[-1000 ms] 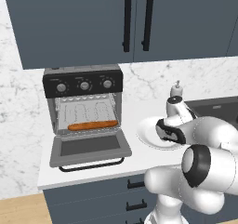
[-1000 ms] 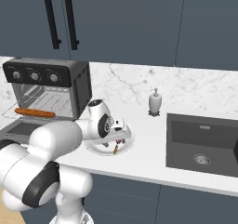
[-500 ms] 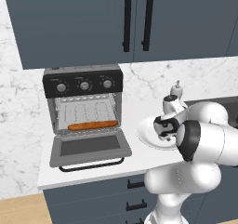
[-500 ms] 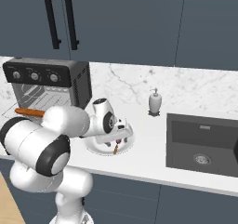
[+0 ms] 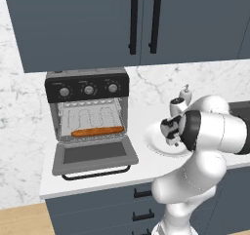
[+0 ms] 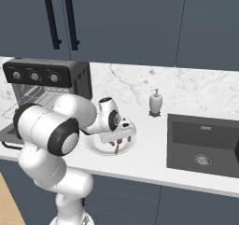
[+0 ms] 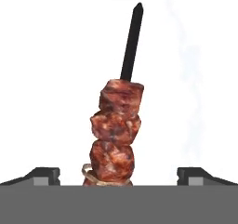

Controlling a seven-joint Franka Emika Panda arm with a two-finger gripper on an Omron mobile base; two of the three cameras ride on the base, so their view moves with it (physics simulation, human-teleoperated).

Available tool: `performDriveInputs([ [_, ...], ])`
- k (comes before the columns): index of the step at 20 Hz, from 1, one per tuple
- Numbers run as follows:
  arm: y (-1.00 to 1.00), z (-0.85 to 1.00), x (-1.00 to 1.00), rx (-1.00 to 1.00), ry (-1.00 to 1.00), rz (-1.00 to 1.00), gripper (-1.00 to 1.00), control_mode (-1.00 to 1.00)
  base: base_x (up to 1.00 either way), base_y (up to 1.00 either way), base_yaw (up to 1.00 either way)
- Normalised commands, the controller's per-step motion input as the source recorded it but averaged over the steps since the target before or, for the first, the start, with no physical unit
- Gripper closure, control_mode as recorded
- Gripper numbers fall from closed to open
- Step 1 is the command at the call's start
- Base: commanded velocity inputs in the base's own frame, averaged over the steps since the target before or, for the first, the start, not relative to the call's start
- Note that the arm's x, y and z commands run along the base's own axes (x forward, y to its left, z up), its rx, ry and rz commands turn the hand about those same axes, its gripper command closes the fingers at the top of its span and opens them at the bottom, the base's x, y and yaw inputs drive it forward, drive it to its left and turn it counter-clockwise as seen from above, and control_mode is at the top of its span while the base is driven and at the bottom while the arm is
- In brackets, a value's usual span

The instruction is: Pick up the kebab skewer and baguette bread, and place them inside the toaster oven. Close the toaster oven door and start by setting the timer.

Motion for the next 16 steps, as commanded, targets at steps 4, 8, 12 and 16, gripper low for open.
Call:
performDriveInputs([
  [4,0.0,-0.13,0.11,0.0,0.0,0.03,-1.0,-1.0,0.0,0.0,0.0],
  [8,0.0,-0.05,0.01,0.0,0.0,0.03,1.0,-1.0,0.0,0.0,0.0],
  [12,0.0,-0.1,0.0,0.0,0.0,0.03,1.0,-1.0,0.0,0.0,0.0],
  [16,0.0,-0.07,0.0,0.0,0.0,0.04,1.0,-1.0,0.0,0.0,0.0],
])
